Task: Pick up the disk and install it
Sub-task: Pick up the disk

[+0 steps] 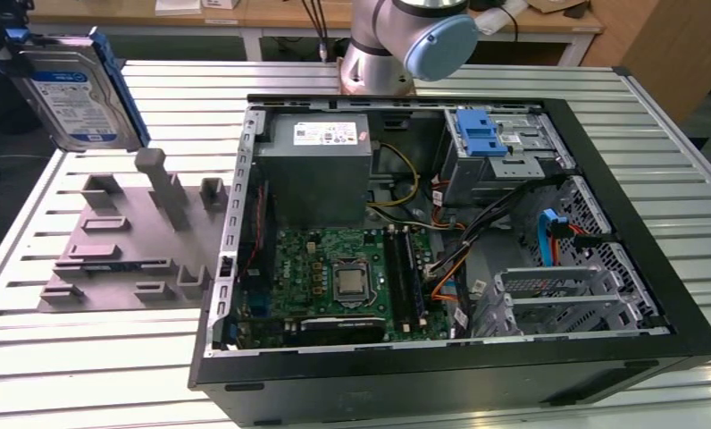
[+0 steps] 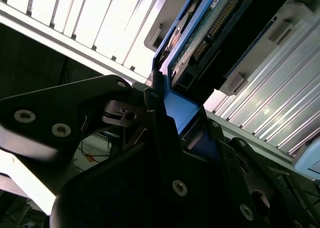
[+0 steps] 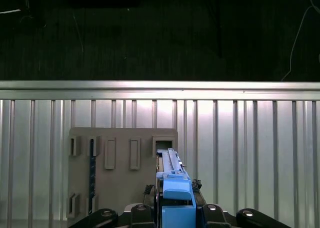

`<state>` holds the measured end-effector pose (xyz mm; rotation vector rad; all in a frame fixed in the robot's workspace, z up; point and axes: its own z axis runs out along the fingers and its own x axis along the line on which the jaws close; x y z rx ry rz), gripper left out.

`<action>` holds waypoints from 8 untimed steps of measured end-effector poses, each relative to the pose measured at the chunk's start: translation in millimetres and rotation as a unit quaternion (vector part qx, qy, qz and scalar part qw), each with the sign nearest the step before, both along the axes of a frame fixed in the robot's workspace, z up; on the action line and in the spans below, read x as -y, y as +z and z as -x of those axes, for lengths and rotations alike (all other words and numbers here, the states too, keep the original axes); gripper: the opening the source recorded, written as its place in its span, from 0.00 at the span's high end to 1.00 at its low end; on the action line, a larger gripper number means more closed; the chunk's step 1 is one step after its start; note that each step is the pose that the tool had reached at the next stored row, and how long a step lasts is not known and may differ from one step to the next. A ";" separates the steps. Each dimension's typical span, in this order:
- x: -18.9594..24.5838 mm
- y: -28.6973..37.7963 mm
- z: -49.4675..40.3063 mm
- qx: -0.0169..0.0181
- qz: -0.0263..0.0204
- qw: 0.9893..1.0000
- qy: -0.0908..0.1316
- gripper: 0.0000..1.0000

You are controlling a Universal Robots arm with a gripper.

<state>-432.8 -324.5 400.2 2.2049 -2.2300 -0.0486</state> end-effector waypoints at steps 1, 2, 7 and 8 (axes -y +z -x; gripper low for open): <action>0.0 0.5 0.0 0.000 0.000 1.000 0.000 0.64; 0.0 1.0 0.0 0.000 0.000 1.000 0.000 0.64; 0.0 4.1 0.0 0.000 0.000 1.000 0.000 0.64; 0.0 4.7 0.0 0.000 0.000 1.000 0.000 0.64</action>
